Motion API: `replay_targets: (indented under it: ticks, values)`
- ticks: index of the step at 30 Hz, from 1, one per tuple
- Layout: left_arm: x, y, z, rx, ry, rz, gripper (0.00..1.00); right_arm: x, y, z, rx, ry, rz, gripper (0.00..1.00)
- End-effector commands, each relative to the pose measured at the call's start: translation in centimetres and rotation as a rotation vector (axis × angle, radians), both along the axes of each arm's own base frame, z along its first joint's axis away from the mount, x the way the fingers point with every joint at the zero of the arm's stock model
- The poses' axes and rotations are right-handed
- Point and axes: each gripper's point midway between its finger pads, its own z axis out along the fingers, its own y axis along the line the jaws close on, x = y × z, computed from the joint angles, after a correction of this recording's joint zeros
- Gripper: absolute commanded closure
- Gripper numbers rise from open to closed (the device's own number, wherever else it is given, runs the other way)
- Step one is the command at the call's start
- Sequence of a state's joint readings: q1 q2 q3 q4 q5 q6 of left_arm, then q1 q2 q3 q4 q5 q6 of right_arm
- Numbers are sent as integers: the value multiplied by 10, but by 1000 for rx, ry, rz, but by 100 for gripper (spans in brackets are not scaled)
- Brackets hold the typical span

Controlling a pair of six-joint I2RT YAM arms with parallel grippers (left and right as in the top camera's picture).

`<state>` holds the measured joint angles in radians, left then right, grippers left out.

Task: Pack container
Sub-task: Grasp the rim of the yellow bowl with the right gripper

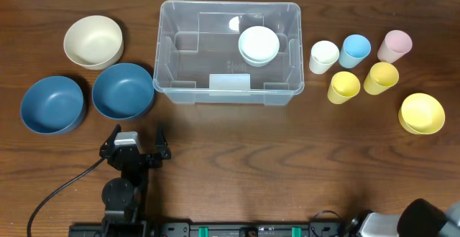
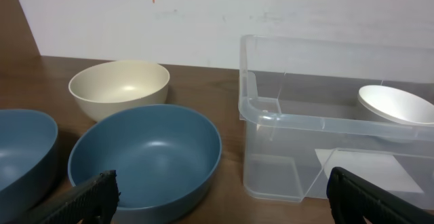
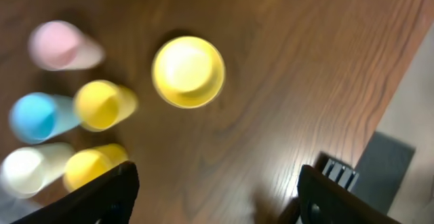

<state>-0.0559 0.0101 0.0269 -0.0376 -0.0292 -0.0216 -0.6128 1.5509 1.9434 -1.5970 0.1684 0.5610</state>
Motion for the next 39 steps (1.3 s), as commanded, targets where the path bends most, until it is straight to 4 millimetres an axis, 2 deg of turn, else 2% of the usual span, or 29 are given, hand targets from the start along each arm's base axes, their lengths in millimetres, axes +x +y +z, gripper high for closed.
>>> replay_targets:
  ticks: [1, 8, 11, 23, 32, 39]
  values:
    - [-1, 3, -18, 17, 50, 11, 2, -5, -7, -48, 97, 65, -64, 25]
    - [-1, 3, -18, 17, 50, 11, 2, -1, -15, -133, 186, 78, -92, 26]
    - [-1, 3, -18, 17, 50, 11, 2, 2, -17, -155, 182, 70, -83, 28]
    - [-1, 3, -18, 17, 50, 11, 2, 22, -24, -208, 153, -21, -46, 32]
    - [-1, 3, -18, 17, 50, 11, 2, 16, -18, -254, 185, 10, -58, 44]
    - [-1, 3, -18, 17, 50, 11, 2, 23, -22, -278, 190, 19, -52, 52]
